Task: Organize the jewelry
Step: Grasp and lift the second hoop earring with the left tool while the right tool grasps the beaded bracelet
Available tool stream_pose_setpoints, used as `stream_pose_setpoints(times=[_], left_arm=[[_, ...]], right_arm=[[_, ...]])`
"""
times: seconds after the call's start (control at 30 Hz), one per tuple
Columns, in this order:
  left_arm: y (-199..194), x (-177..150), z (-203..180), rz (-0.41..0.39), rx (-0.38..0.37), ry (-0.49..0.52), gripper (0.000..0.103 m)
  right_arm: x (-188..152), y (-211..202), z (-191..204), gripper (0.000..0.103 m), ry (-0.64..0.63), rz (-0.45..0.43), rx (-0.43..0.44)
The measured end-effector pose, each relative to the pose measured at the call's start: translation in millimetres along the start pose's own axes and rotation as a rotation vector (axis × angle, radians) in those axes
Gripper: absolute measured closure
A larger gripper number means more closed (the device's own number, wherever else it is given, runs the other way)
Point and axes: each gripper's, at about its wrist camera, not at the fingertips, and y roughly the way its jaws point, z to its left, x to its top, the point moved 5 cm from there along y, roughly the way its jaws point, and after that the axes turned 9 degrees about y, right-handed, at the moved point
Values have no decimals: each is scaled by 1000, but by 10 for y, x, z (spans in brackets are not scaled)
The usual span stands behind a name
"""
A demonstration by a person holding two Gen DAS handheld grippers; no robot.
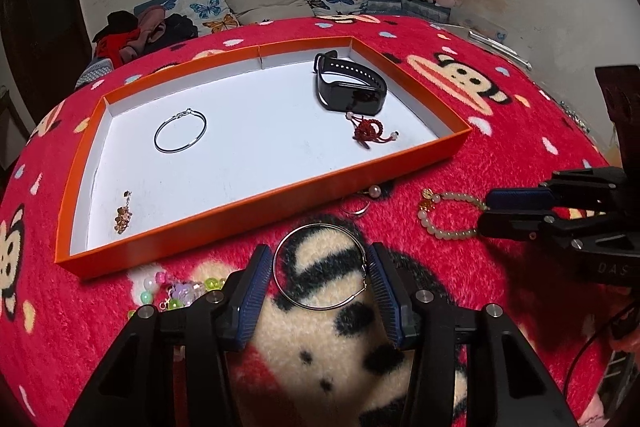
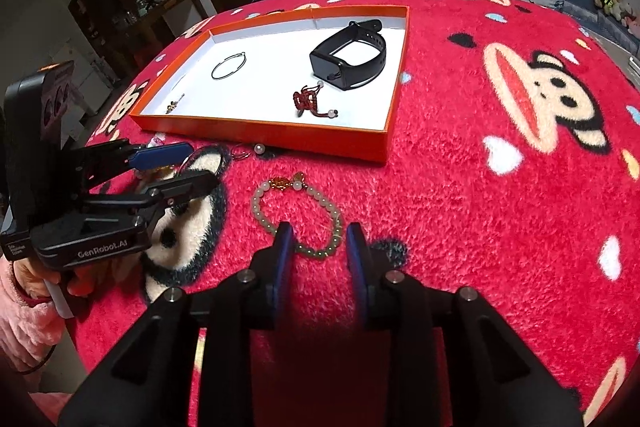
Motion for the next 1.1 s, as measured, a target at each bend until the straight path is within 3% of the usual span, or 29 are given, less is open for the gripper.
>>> stream_pose_setpoints(times=[0.3, 0.47, 1.1], left_arm=[[-60, -10, -28, -17, -24, -3, 51], [-66, -12, -27, -23, -29, -3, 51], [-317, 84, 26, -79, -25, -10, 51]], right_arm=[[80, 91, 16, 79, -20, -10, -27], [84, 96, 9, 96, -44, -18, -73], [284, -444, 312, 96, -106, -150, -9]])
